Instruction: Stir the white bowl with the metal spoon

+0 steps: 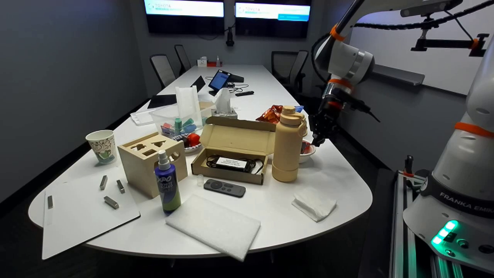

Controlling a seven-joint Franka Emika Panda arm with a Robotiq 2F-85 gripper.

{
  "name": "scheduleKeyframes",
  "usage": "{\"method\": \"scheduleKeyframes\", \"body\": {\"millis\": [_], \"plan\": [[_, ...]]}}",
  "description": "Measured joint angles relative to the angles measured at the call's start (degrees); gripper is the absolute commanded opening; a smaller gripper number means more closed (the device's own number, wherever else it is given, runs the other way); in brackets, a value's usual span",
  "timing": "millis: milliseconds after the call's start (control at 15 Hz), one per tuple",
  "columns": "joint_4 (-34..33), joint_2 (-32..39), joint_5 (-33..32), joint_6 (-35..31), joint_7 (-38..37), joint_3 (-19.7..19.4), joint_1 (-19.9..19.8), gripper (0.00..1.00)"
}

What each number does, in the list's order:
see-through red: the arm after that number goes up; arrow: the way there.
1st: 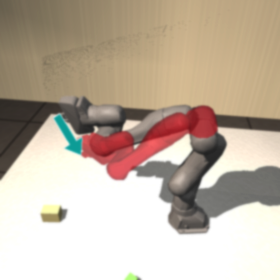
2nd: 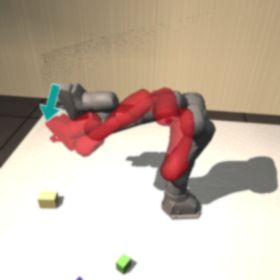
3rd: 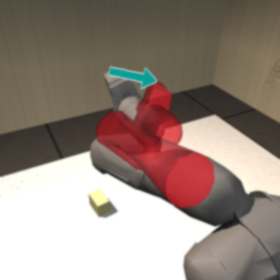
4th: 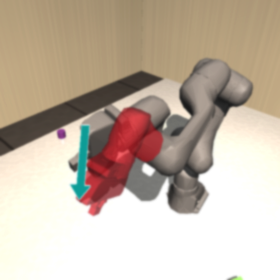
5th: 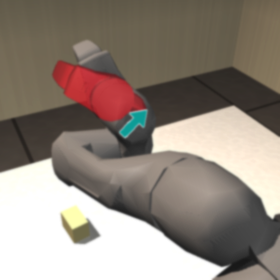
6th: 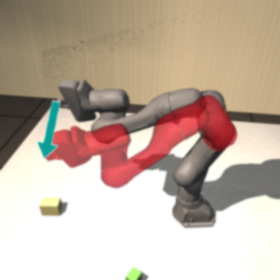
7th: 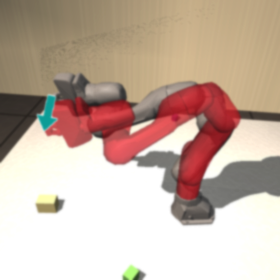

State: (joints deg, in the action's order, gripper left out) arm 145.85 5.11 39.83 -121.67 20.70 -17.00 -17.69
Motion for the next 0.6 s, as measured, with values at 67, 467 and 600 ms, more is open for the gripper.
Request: {"method": "scheduleKeyframes", "body": {"millis": [67,467,600], "plan": [[0.0,0.0,-0.1,-0.4,0.0,0.1,0.0,0.52],[0.0,0.0,-0.1,-2.4,-0.1,0.3,0.0,0.98],[0.0,0.0,-0.1,-3.1,-0.4,0.3,0.0,1.00]]}}
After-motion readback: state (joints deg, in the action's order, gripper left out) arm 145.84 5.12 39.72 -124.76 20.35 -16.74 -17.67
